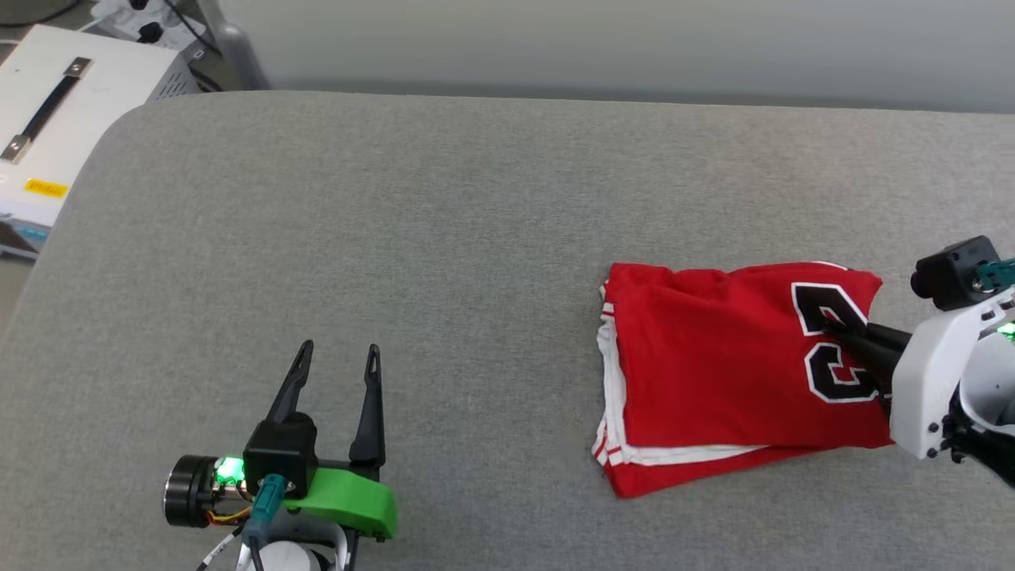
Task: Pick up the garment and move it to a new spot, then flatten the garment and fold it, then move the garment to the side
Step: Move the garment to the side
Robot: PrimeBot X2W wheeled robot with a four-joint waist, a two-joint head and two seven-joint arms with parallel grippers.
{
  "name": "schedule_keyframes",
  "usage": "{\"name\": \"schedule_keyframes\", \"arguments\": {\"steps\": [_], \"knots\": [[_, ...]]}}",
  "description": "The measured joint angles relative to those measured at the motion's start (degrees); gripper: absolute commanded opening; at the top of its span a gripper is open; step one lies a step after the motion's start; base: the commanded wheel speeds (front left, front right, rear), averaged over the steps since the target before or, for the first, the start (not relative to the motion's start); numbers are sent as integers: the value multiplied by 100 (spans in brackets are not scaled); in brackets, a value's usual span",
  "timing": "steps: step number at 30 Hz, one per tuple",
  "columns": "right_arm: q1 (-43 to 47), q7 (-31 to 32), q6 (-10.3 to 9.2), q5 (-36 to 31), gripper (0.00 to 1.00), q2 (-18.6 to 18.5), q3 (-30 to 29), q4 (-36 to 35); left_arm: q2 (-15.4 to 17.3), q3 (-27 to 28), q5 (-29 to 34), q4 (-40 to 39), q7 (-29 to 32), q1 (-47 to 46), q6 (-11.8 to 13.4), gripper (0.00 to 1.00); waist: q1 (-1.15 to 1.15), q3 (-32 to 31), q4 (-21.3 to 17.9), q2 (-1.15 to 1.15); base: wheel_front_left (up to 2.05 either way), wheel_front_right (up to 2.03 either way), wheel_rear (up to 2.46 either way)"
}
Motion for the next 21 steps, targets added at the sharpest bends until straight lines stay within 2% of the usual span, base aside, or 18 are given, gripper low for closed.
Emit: {"name": "schedule_keyframes", "arguments": {"steps": [4,5,8,13,21], "knots": [[-50,168,0,-9,0,-243,-236,-170,22,19,30,-54,0,15,8,100,0,-8,-322,0,0,0,0],[-92,309,0,-9,0,-382,-404,-159,41,14,40,-90,0,9,5,100,0,26,-555,0,0,0,0],[-147,426,0,-14,0,-532,-600,-37,59,4,79,-143,0,-36,-2,100,0,111,-746,0,0,0,0],[-268,576,0,-62,0,-782,-1015,400,116,5,127,-302,1,-231,-1,100,0,402,-913,0,0,0,0],[-780,641,1,-552,0,-1278,-1595,1251,267,49,169,-675,0,-639,-1,100,0,1155,-1008,0,0,0,0]]}}
